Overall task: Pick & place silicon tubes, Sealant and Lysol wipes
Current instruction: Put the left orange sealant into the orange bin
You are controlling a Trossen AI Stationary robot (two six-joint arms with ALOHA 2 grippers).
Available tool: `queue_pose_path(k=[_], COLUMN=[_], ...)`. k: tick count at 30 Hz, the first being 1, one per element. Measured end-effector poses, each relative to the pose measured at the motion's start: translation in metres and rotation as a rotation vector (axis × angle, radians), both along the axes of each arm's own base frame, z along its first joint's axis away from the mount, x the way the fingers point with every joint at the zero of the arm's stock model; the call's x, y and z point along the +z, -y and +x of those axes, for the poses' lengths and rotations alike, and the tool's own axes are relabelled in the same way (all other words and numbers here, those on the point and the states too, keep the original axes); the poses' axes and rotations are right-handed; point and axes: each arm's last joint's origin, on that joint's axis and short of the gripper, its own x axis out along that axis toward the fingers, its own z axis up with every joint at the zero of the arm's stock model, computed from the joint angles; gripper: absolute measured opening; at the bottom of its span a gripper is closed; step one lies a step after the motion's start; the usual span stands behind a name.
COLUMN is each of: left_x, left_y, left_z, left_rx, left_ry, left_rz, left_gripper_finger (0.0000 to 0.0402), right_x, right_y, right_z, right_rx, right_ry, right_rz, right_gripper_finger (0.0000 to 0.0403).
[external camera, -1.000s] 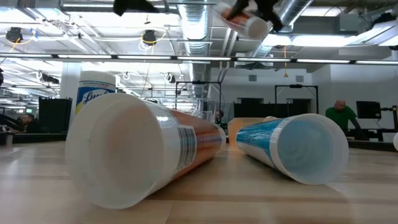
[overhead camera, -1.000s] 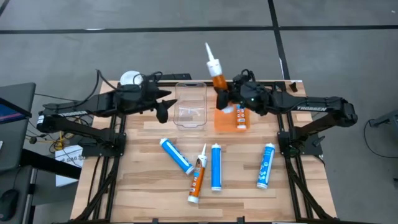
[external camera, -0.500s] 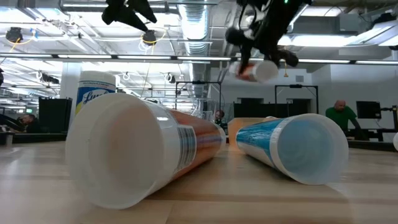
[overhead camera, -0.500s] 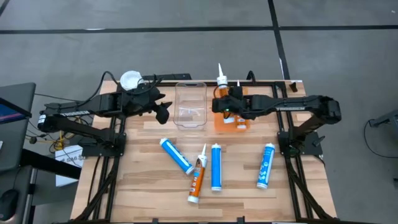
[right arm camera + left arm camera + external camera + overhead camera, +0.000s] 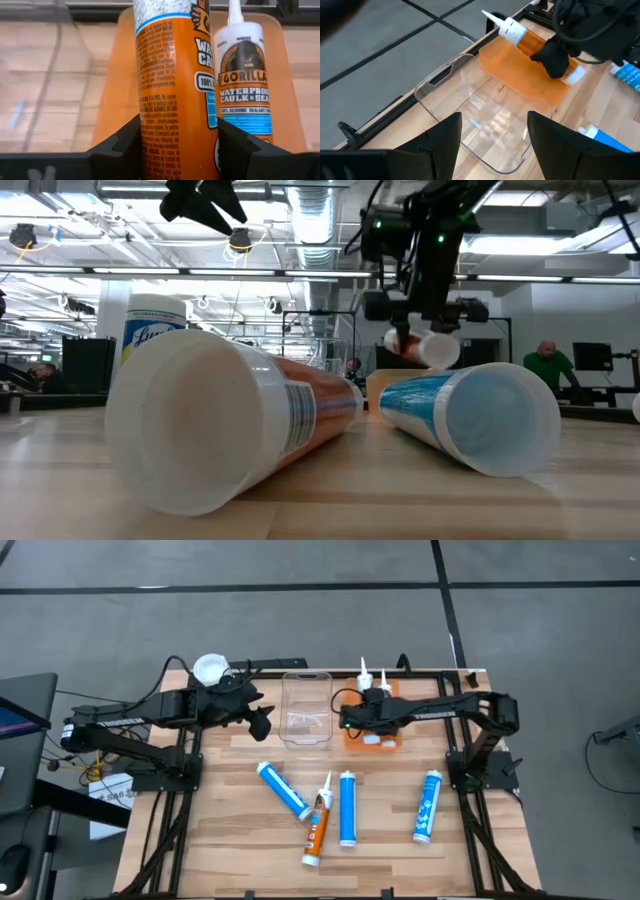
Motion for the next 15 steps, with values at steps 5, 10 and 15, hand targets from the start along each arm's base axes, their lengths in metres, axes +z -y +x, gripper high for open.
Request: queue_pose_path(k=[5, 10, 15], left_x=[-0.002, -0.003, -0.003], left_y=[0.0, 0.0, 0.0], left_z=[-0.001, -0.002, -0.002], left_rx=[0.0, 0.0, -0.001], left_ry=[-0.024, -0.038, -0.039], left_rz=[-0.003, -0.004, -0.004], left_gripper_finger=[0.0218, 0.0218, 0.0218], right_x=[-0.018, -0.017, -0.016], right_y=[0.005, 0.01, 0.014], right_z=[0.0, -0.005, -0.008], right_rx=[-0.055, -0.096, -0.11], right_ry=[-0.061, -0.096, -0.115], right_rz=[0.016, -0.009, -0.022], right_gripper_finger=[0.0172, 0.017, 0.0175])
